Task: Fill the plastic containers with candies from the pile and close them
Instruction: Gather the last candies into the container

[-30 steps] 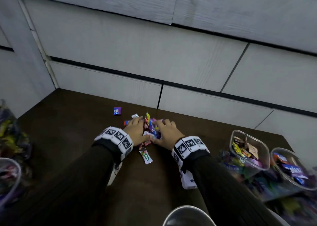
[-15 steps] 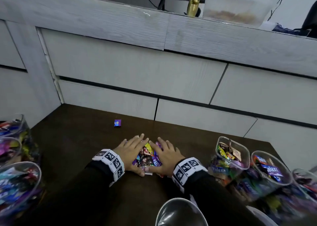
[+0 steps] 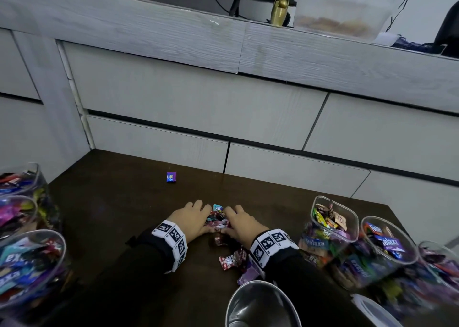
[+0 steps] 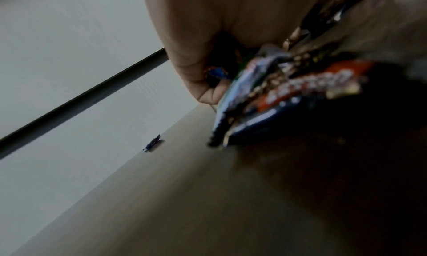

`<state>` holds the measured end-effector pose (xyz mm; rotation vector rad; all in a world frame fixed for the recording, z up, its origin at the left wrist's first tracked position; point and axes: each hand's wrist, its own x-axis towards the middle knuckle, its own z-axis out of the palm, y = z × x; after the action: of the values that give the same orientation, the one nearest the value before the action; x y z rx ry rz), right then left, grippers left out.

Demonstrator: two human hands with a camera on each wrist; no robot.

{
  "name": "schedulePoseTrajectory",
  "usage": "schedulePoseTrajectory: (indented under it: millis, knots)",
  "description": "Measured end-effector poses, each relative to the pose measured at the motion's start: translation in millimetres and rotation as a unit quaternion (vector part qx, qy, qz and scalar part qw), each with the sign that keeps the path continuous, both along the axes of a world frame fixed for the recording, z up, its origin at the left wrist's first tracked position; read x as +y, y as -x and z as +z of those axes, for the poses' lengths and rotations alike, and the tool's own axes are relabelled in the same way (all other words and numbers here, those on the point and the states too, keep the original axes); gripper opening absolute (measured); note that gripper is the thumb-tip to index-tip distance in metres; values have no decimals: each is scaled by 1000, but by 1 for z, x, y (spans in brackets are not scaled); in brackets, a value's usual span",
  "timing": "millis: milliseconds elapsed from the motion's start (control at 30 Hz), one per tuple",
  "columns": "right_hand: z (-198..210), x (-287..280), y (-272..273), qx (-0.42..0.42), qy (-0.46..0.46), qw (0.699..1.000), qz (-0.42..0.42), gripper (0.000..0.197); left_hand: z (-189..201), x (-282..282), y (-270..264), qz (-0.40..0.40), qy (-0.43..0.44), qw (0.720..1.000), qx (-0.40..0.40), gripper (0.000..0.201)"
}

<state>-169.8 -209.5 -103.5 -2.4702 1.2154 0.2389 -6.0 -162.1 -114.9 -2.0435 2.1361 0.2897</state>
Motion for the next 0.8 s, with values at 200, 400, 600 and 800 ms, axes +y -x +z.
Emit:
schedulePoseTrajectory:
  millis: [200, 400, 600, 800]
  knots:
    - [21, -1, 18, -41, -17, 999, -18, 43, 13, 0, -9, 41, -17, 998, 41, 63]
    - [41, 13, 30, -37, -25, 999, -29, 46, 19, 17, -5, 61, 4, 996, 65, 58]
    - [58, 36, 47, -90, 22, 996, -17, 36, 38, 40, 7, 88, 55, 985, 141, 37]
    - [91, 59, 69, -243, 71, 966, -61, 24, 74, 56, 12, 115, 147, 955, 232, 27]
